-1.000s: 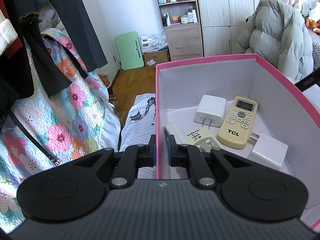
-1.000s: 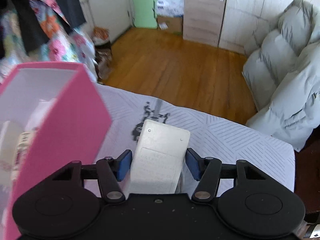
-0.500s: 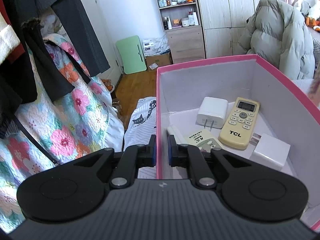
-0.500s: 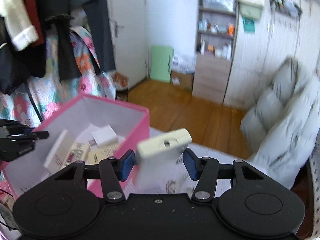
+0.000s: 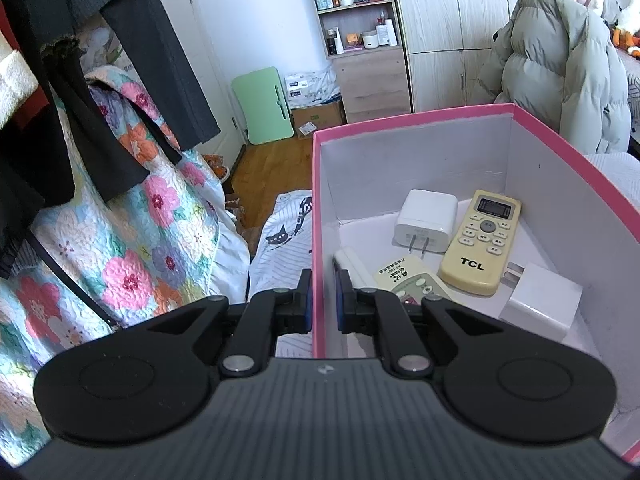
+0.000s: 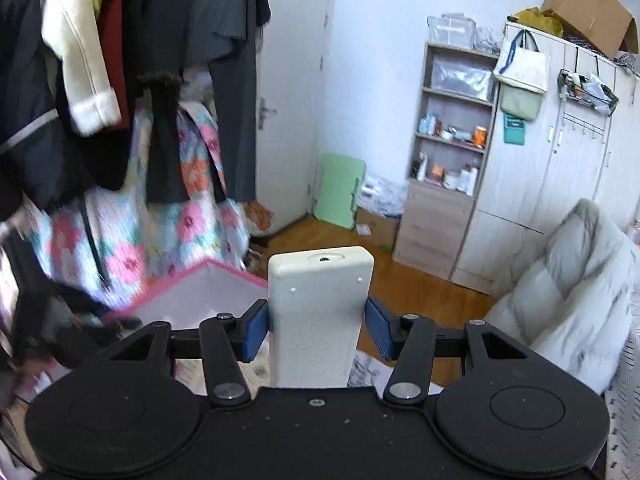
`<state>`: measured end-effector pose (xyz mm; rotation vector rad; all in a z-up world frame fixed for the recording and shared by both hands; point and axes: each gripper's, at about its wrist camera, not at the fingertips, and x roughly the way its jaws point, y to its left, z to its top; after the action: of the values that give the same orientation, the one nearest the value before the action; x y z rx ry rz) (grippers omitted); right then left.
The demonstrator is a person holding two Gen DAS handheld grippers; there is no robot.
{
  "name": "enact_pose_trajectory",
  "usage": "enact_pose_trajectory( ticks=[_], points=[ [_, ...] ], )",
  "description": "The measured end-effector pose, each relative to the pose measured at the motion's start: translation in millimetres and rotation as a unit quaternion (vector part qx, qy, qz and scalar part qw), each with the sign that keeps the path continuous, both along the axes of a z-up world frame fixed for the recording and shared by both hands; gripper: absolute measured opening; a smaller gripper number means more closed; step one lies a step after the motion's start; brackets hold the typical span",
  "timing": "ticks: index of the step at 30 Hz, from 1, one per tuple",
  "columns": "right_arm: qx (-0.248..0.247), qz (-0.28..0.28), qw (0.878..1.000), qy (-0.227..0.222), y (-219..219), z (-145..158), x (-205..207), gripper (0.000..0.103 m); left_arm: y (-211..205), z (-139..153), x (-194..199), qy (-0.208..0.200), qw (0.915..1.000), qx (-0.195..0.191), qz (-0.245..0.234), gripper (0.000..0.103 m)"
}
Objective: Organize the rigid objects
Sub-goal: 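Lower the cream remote into the pink box and release it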
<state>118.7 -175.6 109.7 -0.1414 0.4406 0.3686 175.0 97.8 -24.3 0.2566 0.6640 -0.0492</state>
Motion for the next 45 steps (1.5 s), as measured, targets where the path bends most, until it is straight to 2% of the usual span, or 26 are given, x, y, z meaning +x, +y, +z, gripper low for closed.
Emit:
enact_pose_trajectory(
  ticks=[4,7,8,14,19,21,23,27,29,30,34,39,42,44,45],
  points=[
    [0.031,0.035,0.999,-0.007,18,16,12,0.058,-1,0,0,0.000,1.0000,0.003,-0.001,0.008],
    [0.078,0.073,0.994,0.024,32,10,35,0.058,0,0,0,0.000,1.0000,0.000,-0.002,0.008],
    [0.095,0.081,0.991,0.035,37,3,46,0.058,0,0,0,0.001,1.0000,-0.002,-0.001,0.008],
    [0.087,0.101,0.988,0.082,74,-58,110,0.058,1,0,-1,0.000,1.0000,0.004,-0.002,0.008],
    [0.144,0.133,0.973,0.123,82,-87,144,0.058,5,0,-1,0.001,0.9999,-0.009,-0.007,0.010],
    [0.122,0.142,0.975,0.120,89,-96,140,0.058,3,0,0,0.001,1.0000,-0.006,-0.007,0.010],
    [0.058,0.132,0.982,0.120,99,-106,134,0.058,2,0,0,0.001,1.0000,-0.004,-0.006,0.010],
    [0.036,0.122,0.979,0.159,92,-118,125,0.055,3,0,0,0.000,1.0000,-0.006,-0.006,0.010],
    [0.011,0.095,0.980,0.173,87,-123,123,0.041,2,0,-1,0.000,1.0000,0.000,-0.008,0.011],
    [0.001,0.087,0.981,0.176,86,-124,122,0.041,2,0,-1,0.000,1.0000,0.000,-0.007,0.012],
    [-0.006,0.062,0.987,0.151,70,-117,113,0.042,2,0,-1,0.000,1.0000,-0.002,-0.006,0.012],
    [0.023,0.037,0.994,0.102,40,-91,88,0.048,-1,1,-1,0.000,1.0000,0.002,-0.005,0.012],
    [0.037,0.006,0.996,0.086,14,-82,70,0.056,0,1,-1,-0.002,1.0000,-0.001,-0.004,0.012],
    [0.037,-0.010,0.996,0.076,-4,-82,61,0.070,0,1,-1,-0.002,1.0000,-0.001,-0.004,0.012],
    [0.033,-0.018,0.997,0.062,-13,-84,54,0.073,0,1,-1,-0.002,1.0000,-0.001,-0.004,0.012]
  ],
)
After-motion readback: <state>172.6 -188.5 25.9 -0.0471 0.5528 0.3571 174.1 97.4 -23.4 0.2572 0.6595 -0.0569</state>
